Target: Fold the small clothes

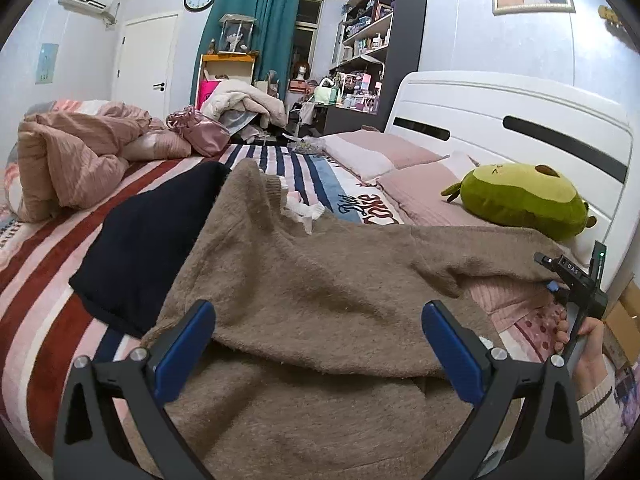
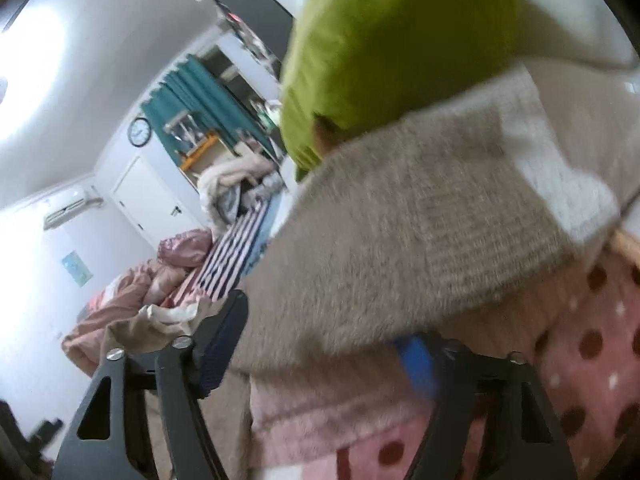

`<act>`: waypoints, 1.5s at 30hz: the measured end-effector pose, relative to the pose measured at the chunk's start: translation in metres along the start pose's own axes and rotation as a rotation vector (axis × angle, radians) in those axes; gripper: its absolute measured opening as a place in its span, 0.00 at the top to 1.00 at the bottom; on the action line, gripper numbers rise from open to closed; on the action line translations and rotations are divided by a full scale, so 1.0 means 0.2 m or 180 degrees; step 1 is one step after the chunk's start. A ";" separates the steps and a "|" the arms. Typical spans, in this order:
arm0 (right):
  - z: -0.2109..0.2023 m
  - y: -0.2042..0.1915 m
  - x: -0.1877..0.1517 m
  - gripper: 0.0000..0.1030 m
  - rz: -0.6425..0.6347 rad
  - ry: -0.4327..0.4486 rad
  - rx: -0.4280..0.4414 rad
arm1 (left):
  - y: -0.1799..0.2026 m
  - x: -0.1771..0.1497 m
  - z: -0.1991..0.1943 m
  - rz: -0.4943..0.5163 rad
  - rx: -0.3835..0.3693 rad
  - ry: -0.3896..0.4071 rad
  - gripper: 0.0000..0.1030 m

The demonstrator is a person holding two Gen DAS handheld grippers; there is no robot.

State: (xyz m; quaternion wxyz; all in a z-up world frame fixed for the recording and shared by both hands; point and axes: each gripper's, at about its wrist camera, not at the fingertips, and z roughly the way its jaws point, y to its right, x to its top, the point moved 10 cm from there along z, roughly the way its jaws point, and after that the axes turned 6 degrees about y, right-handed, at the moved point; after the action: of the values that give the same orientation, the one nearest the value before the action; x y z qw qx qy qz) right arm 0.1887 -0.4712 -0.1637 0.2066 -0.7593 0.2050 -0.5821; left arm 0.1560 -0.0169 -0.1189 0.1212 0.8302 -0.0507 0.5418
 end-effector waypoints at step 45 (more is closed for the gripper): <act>0.11 -1.29 -1.12 0.47 -0.1215 -0.2011 0.1192 | -0.53 -0.09 -0.29 -0.0147 0.0102 0.0320 0.01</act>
State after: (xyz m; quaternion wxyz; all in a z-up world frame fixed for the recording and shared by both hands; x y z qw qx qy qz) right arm 0.1758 -0.1317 -0.2050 0.2822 -0.8742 -0.1225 -0.3756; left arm 0.1198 0.0990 -0.1284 0.1227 0.8047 -0.0167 0.5806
